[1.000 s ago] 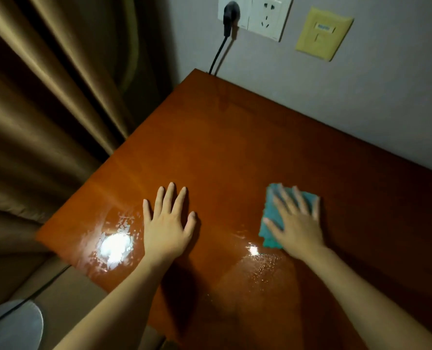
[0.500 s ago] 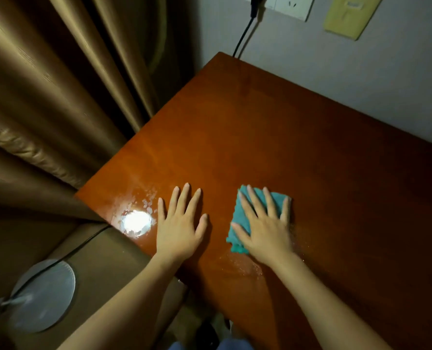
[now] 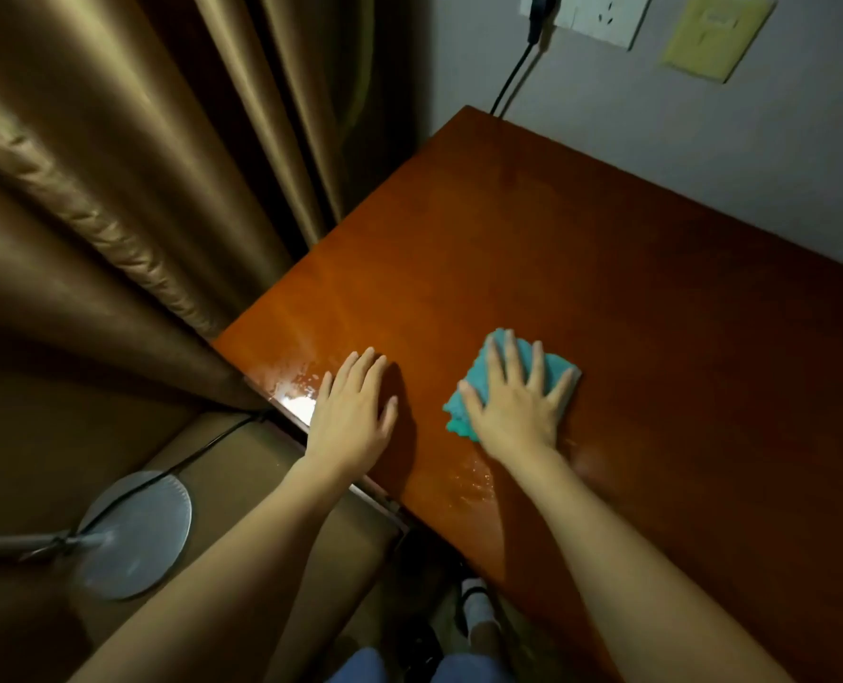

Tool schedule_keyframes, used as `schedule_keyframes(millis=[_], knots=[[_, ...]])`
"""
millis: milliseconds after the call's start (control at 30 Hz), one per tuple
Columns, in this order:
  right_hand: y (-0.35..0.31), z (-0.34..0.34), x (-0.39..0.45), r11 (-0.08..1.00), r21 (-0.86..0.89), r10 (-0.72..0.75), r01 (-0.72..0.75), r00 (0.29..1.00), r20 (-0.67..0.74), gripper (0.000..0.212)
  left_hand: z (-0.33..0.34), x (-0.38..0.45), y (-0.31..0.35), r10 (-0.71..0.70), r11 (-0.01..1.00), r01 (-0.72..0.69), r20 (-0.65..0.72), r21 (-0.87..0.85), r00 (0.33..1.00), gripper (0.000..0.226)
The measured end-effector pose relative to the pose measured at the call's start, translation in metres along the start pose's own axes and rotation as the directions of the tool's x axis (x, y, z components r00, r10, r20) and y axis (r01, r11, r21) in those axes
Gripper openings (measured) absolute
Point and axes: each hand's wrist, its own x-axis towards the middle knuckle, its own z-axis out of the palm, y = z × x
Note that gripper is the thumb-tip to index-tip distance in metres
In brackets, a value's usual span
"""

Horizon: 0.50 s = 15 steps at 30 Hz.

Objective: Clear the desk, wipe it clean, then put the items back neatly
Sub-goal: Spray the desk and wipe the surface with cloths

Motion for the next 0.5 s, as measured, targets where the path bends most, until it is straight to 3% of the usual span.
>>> schedule_keyframes(millis=[100, 200, 267, 367, 433, 500], knots=[[-0.018, 0.009, -0.039, 0.967, -0.083, -0.237, 0.24, 0.971, 0.041, 0.074, -0.002, -0.009, -0.007, -0.036, 0.999, 0.036, -0.014, -0.002, 0.999, 0.056], [0.019, 0.018, -0.071, 0.931, -0.104, -0.341, 0.349, 0.936, 0.086, 0.066, -0.003, -0.018, -0.012, -0.063, 0.998, 0.063, 0.004, 0.004, 0.998, 0.056], [0.054, 0.018, -0.079, 0.946, -0.105, -0.295, 0.308, 0.947, 0.124, 0.067, -0.002, -0.025, -0.014, -0.077, 0.997, 0.077, 0.013, -0.004, 0.997, 0.055], [0.077, 0.009, -0.062, 0.989, -0.102, -0.101, 0.108, 0.993, 0.067, 0.072, -0.001, -0.034, -0.019, -0.071, 0.997, 0.071, 0.003, -0.009, 0.997, 0.055], [0.062, 0.006, -0.04, 0.997, -0.045, 0.061, -0.059, 0.998, 0.031, 0.071, -0.001, -0.039, -0.023, -0.079, 0.997, 0.079, -0.009, -0.012, 0.997, 0.054], [0.025, 0.0, -0.023, 0.993, 0.011, 0.114, -0.114, 0.993, 0.023, 0.069, 0.001, -0.043, -0.025, -0.103, 0.995, 0.103, -0.018, -0.019, 0.994, 0.054]])
